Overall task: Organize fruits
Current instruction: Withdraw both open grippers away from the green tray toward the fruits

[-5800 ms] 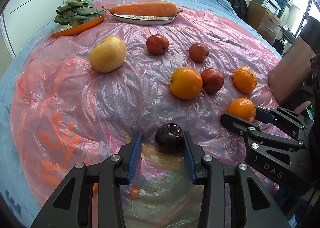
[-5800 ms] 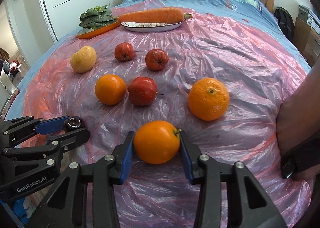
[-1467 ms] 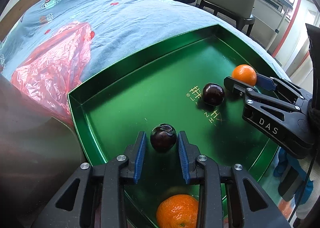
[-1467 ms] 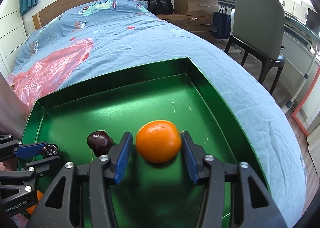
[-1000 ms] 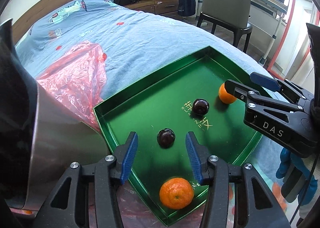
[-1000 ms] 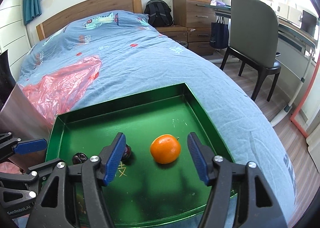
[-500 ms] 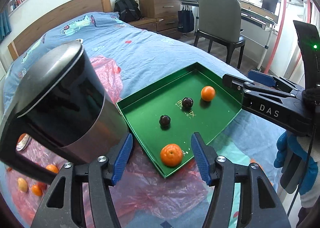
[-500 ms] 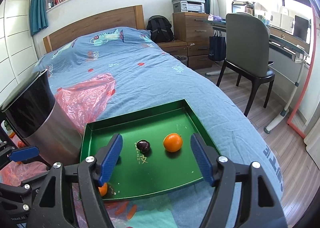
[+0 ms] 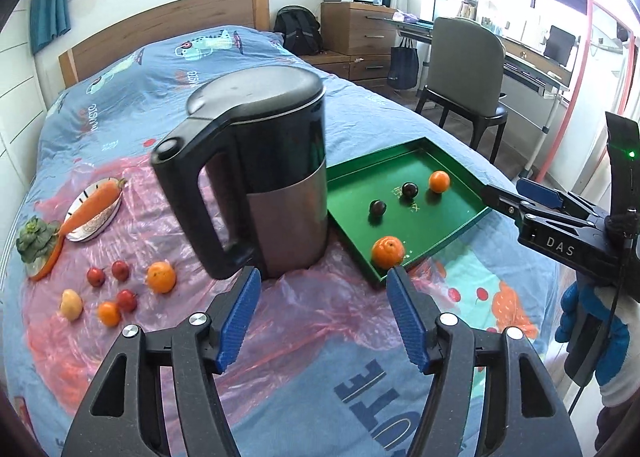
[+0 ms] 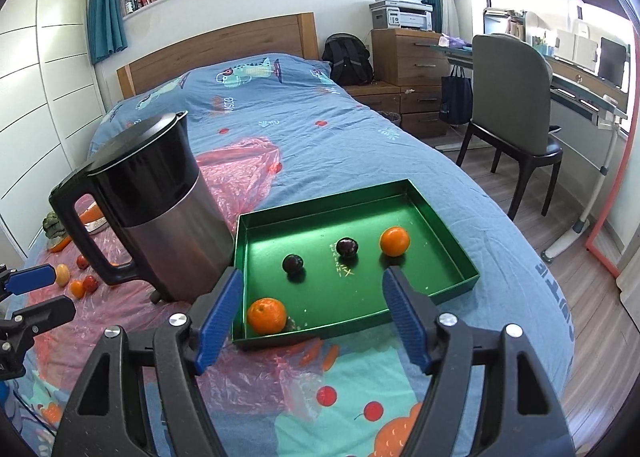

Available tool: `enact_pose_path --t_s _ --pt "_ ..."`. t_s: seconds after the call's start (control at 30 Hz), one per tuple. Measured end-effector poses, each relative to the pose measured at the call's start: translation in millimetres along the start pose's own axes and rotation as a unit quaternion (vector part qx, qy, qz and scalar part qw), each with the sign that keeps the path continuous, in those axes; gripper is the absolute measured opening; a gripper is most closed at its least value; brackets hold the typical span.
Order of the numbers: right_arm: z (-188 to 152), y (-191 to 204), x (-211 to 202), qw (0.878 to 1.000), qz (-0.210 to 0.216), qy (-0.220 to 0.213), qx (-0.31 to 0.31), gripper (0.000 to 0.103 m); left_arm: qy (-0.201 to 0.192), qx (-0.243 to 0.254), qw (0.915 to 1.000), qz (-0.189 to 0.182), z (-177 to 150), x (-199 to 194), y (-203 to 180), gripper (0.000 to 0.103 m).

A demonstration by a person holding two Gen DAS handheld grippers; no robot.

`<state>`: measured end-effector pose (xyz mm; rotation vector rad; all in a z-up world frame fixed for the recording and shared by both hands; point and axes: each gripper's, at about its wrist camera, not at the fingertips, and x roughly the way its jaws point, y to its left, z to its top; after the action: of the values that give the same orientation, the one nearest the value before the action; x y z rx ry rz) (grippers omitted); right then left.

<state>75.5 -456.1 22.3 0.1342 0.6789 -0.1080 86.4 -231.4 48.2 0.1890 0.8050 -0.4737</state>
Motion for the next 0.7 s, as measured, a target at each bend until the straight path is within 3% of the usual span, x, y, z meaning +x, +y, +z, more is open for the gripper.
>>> enact_pose_path --t_s 0.37,0.7 --pt "-49.3 44.2 -9.6 0.999 0.026 0.042 -0.02 0.103 0.009 -0.051 0.9979 0.038 -52.7 -24.8 54.7 0.06" --pt "-93.1 110.5 -8.4 0.991 0.062 0.087 -0.077 0.103 0.02 -0.091 0.9928 0.075 -114.5 -37.2 103.9 0.06"
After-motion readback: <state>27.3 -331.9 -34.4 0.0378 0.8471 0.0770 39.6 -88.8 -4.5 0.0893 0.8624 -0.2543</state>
